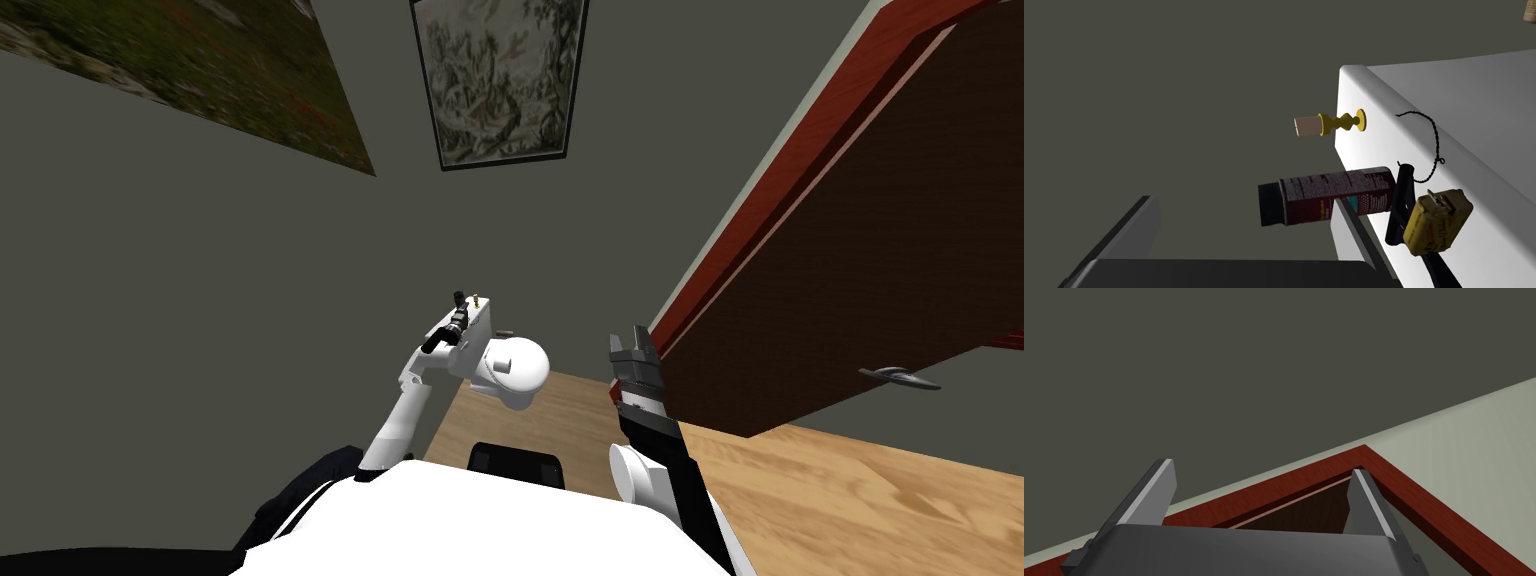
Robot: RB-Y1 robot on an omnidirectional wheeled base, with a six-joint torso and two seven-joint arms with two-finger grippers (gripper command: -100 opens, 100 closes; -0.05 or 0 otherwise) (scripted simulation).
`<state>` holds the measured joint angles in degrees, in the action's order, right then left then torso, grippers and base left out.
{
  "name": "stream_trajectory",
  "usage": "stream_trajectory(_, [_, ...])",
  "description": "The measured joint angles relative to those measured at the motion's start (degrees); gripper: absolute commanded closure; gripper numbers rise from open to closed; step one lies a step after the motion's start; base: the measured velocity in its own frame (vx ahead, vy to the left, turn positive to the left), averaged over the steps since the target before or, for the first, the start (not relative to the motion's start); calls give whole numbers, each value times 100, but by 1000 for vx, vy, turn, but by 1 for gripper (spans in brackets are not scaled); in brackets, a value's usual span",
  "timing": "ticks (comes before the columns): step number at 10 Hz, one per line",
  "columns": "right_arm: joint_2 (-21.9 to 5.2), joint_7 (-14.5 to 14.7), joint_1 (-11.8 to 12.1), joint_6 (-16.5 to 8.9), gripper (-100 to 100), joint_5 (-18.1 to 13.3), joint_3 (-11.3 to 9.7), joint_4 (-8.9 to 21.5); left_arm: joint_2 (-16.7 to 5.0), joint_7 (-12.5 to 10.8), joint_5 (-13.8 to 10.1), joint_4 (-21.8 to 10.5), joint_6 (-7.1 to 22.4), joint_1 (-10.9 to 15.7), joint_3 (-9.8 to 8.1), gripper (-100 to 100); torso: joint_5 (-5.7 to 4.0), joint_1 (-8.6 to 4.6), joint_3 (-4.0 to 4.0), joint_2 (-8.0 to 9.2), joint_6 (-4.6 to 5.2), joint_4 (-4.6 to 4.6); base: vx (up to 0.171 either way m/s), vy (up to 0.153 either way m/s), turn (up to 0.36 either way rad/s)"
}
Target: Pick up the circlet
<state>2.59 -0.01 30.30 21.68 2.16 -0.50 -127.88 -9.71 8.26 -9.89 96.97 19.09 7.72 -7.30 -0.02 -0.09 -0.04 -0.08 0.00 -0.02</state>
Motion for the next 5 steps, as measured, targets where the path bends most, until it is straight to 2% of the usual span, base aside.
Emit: stream_trajectory(5, [0,0,0,0,0,0,0,0,-9,16,-21,-784,728,680,-153,-100,-1,-3,-3,-6,-1,-1,21,-31,61])
